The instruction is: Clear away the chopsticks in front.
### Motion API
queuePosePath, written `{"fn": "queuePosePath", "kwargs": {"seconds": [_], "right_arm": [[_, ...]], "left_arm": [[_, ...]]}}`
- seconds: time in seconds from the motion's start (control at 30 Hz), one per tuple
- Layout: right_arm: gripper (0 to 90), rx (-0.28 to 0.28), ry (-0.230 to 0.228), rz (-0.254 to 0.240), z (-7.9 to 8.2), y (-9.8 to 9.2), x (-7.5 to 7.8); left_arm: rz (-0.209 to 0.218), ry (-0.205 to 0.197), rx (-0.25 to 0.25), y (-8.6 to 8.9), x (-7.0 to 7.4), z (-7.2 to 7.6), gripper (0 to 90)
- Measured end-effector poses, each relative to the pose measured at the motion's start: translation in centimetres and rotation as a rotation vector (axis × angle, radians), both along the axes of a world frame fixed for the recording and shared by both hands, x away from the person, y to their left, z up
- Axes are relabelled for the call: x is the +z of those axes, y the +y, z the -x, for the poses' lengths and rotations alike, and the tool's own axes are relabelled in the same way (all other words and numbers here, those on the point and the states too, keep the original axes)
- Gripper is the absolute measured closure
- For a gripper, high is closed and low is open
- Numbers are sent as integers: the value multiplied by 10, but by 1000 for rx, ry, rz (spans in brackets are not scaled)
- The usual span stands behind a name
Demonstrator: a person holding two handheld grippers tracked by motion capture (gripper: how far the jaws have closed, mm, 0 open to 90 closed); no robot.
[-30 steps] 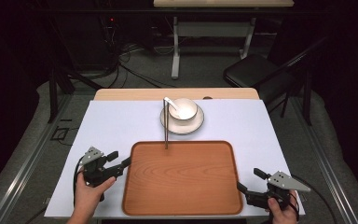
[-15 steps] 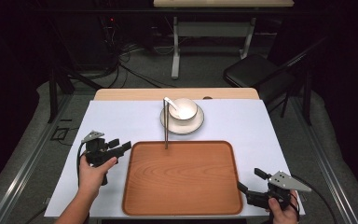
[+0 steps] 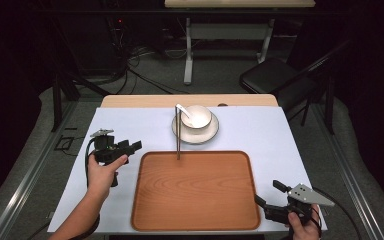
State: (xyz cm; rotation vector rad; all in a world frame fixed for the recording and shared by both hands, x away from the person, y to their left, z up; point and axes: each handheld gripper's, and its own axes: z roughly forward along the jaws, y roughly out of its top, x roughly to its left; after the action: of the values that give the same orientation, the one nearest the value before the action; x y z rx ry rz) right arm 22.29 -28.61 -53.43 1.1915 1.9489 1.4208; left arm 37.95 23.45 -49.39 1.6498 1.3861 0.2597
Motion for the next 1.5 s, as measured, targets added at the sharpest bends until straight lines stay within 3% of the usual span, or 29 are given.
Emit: {"fn": "queuePosePath", "kwargs": {"seconds": [0.33, 0.47, 0.73, 1.0, 1.13, 1.3, 1.5], "right_arm": [[147, 1, 1, -3, 0, -1, 0], [146, 5, -2, -2, 0, 0, 0], [145, 8, -3, -1, 0, 0, 0], [146, 5, -1, -6, 0, -1, 0], [145, 4, -1, -8, 0, -2, 0], [146, 6, -6, -14, 0, -2, 0], [145, 4, -4, -23, 0, -3, 0]], "left_arm": [[-11, 32, 14, -13, 11, -20, 361], [4, 60, 31, -16, 12, -27, 362], [-12, 88, 37, -25, 9, -39, 369], [15, 175, 39, -41, 4, -55, 443], [28, 217, 31, -48, 4, -61, 546], [38, 301, 14, -58, 3, -70, 627], [42, 333, -10, -69, 1, -74, 658]]}}
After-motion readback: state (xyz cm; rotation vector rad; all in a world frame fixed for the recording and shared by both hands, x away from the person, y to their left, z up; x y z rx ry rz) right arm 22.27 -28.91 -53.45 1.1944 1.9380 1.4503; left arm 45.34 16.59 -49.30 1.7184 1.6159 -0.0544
